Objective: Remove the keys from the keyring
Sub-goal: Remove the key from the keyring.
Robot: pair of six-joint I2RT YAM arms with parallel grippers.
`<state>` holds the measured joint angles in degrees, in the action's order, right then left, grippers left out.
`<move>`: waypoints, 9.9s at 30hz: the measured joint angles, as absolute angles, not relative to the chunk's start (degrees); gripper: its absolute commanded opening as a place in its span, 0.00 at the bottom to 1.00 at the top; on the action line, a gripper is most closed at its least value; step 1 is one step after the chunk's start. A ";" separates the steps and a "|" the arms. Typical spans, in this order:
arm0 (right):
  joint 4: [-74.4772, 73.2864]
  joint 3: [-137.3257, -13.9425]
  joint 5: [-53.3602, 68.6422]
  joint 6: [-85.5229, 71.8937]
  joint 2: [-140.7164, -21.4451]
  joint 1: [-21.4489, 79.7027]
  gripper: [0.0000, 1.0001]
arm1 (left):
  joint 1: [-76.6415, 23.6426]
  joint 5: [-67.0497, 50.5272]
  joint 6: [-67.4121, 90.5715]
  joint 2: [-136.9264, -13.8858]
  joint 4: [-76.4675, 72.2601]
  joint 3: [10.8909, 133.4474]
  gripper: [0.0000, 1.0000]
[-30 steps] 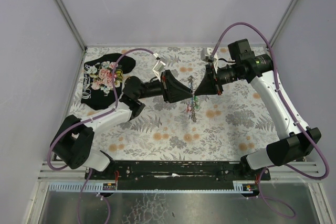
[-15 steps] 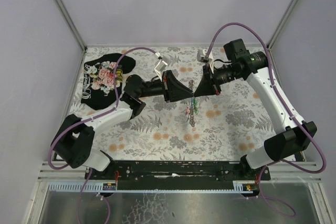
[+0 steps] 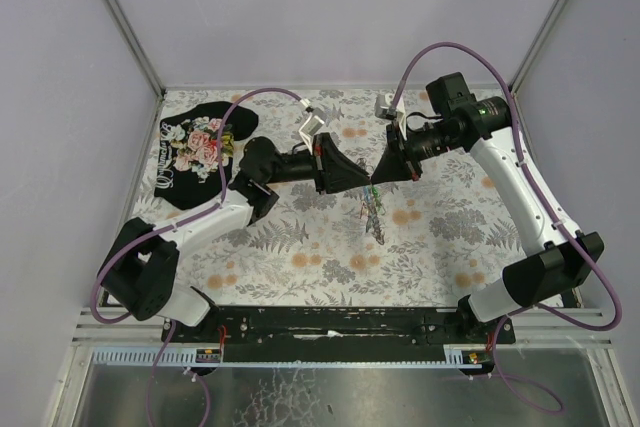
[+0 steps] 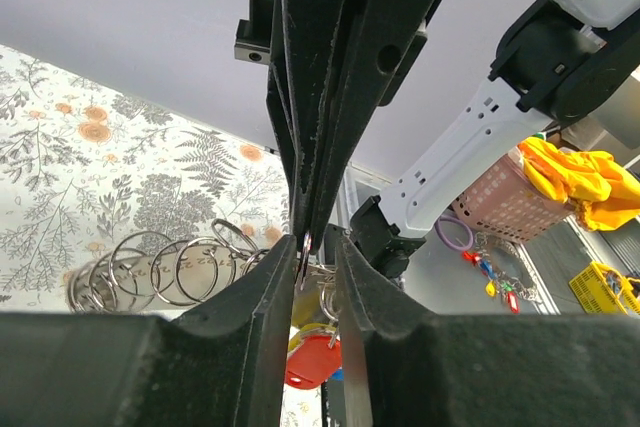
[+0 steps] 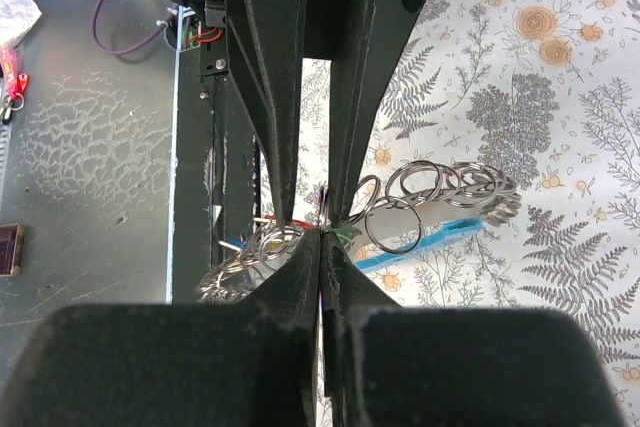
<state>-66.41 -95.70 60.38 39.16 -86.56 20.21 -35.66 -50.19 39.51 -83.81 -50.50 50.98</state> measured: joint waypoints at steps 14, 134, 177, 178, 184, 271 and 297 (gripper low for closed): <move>-67.02 -95.72 59.13 39.51 -86.80 20.21 0.12 | -35.66 -50.83 33.47 -83.42 -42.35 53.45 0.00; 3.62 -75.77 82.61 -17.19 -80.73 21.28 0.37 | -43.42 -15.22 29.58 -77.56 -86.63 36.84 0.00; 4.62 -72.84 85.21 -23.07 -80.73 20.18 0.04 | -39.05 -24.45 28.45 -76.75 -85.34 34.26 0.00; 4.60 -72.84 85.21 -23.20 -80.73 20.16 0.04 | -38.87 -24.84 28.45 -76.75 -85.36 34.26 0.00; 4.60 -72.75 85.54 -24.32 -81.30 20.16 0.04 | -37.65 -27.55 28.45 -77.12 -85.71 34.26 0.00; -39.92 -84.97 73.69 30.79 -77.10 16.38 0.36 | -39.42 -24.12 31.00 -81.65 -86.76 37.19 0.00; -38.33 -88.88 73.17 35.33 -77.69 16.58 0.30 | -37.82 -35.64 31.09 -88.44 -87.29 48.01 0.00</move>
<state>-38.33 -88.88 73.17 35.33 -77.69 16.58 -37.82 -35.64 31.09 -88.44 -87.29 48.01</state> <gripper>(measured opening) 0.300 0.004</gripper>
